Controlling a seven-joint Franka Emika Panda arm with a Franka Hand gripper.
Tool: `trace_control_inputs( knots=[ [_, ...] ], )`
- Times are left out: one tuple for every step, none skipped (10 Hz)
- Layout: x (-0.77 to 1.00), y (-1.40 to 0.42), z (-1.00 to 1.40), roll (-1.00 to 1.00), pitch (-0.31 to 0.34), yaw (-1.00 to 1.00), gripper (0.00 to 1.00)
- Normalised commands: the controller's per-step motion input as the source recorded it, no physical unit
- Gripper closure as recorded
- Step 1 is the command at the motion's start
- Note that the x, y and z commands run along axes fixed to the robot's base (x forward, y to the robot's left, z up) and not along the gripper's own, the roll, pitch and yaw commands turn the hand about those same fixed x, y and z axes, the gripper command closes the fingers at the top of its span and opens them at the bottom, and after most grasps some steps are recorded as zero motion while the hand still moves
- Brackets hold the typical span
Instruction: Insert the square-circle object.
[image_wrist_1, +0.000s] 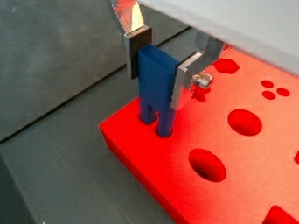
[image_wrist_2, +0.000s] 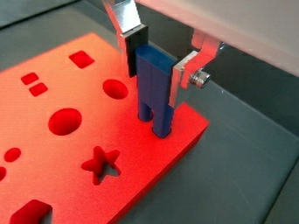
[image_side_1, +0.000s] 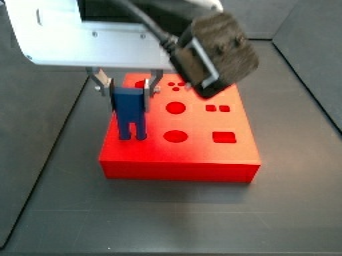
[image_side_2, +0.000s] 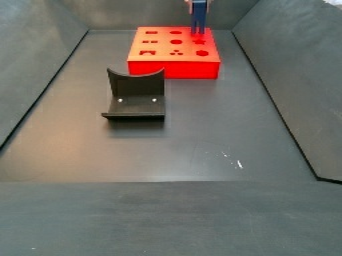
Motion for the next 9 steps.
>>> trace_control_inputs(
  knots=[
    [0.00,-0.02,-0.51,0.01,-0.023,-0.08,1.00],
    [0.00,-0.07,-0.45,0.00,-0.054,-0.03,1.00],
    [0.00,-0.01,-0.53,-0.01,-0.061,-0.03,1.00],
    [0.04,0.00,-0.64,-0.08,-0.077,-0.01,1.00],
    [0.00,0.00,-0.82,-0.04,-0.089,0.00,1.00],
    [0.00,0.00,-0.87,-0.02,-0.076,0.00,1.00],
    [0.00,0.00,-0.84,0.00,-0.070,0.00,1.00],
    [0.00,0.00,-0.58,0.00,-0.056,0.00,1.00],
    [0.00,0.00,0.00,0.00,0.000,0.00,1.00]
  ],
)
